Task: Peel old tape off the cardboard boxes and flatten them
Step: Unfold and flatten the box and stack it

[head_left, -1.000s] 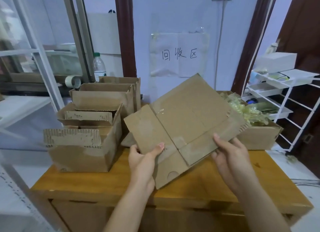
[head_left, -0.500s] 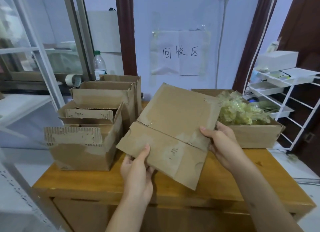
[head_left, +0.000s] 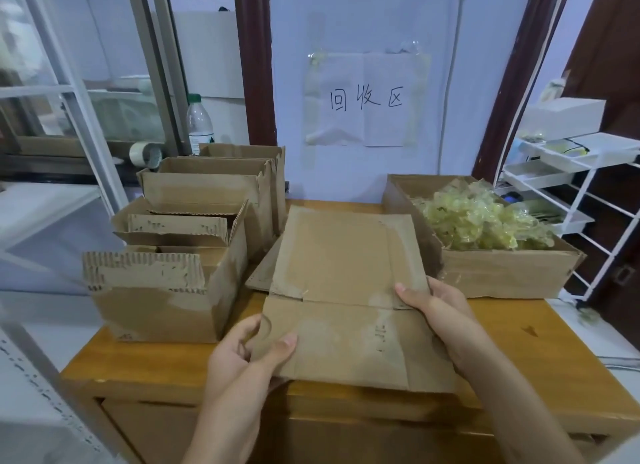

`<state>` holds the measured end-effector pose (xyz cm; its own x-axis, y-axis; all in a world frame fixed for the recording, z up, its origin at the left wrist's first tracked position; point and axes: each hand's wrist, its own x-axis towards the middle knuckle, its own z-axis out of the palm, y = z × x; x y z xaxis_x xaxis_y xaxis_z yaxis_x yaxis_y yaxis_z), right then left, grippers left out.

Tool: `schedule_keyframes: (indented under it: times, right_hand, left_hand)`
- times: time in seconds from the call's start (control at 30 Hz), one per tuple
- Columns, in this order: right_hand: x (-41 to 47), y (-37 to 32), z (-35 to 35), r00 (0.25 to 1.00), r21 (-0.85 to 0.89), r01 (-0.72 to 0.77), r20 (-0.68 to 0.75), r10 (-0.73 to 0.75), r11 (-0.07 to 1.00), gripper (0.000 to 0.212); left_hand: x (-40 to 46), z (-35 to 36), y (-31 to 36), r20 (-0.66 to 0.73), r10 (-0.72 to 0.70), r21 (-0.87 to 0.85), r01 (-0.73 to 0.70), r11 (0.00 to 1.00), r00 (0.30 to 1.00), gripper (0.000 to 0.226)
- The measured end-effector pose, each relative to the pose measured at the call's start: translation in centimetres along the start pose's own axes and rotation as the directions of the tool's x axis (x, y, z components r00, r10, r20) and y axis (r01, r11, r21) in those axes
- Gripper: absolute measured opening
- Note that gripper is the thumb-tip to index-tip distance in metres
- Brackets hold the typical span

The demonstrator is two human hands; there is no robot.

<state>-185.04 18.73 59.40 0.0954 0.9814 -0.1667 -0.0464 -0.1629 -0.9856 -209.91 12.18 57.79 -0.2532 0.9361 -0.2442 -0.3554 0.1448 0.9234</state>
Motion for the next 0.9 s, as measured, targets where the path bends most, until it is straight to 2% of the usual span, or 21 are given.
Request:
schedule_keyframes:
  times: [0.07, 0.13, 0.2, 0.27, 0.33, 0.47, 0.6, 0.73, 0.9]
  right_hand:
    - [0.2, 0.4, 0.6, 0.999, -0.027, 0.01, -0.05, -0.012, 1.0, 0.023]
    - [0.5, 0.4, 1.1, 0.993, -0.015, 0.057, -0.107, -0.058, 0.998, 0.022]
    - [0.9, -0.2, 1.3, 0.982, -0.024, 0.102, -0.155, -0.104, 0.995, 0.021]
    - [1.8, -0.9, 1.4, 0.967, -0.059, 0.147, -0.201, -0.156, 0.987, 0.023]
    - [3.1, -1.5, 1.6, 0.955, -0.096, 0.183, -0.22, -0.2, 0.978, 0.024]
    - [5.4, -2.0, 2.2, 0.987, -0.113, 0.12, -0.098, -0.131, 0.986, 0.041]
    - [6.6, -0.4, 2.2, 0.995, -0.149, 0.087, -0.032, -0.092, 0.985, 0.053]
    - [7.0, 1.6, 2.0, 0.98, -0.306, 0.157, -0.067, -0.186, 0.939, 0.062]
    - [6.4, 2.4, 2.4, 0.907, -0.457, 0.265, -0.179, -0.38, 0.849, 0.056]
  left_hand:
    - [0.2, 0.1, 0.4, 0.002, 0.117, 0.256, -0.114, 0.96, 0.993, 0.056]
    - [0.6, 0.6, 1.0, 0.04, 0.296, 0.549, -0.269, 0.791, 0.954, 0.057]
    - [0.8, 1.5, 2.1, 0.114, 0.418, 0.715, -0.366, 0.596, 0.901, 0.056]
    - [1.3, 2.7, 2.9, 0.133, 0.487, 0.755, -0.407, 0.515, 0.863, 0.061]
    - [2.6, 3.8, 3.5, 0.102, 0.503, 0.783, -0.381, 0.491, 0.858, 0.072]
    - [6.4, 4.3, 3.4, 0.113, 0.504, 0.855, -0.343, 0.39, 0.856, 0.072]
    - [9.1, 4.3, 2.6, 0.102, 0.428, 0.878, -0.284, 0.386, 0.898, 0.07]
    - [10.3, 4.2, 0.4, 0.077, 0.413, 0.89, -0.249, 0.382, 0.908, 0.07]
    - [10.9, 4.0, -0.3, 0.047, 0.418, 0.924, -0.199, 0.327, 0.907, 0.068]
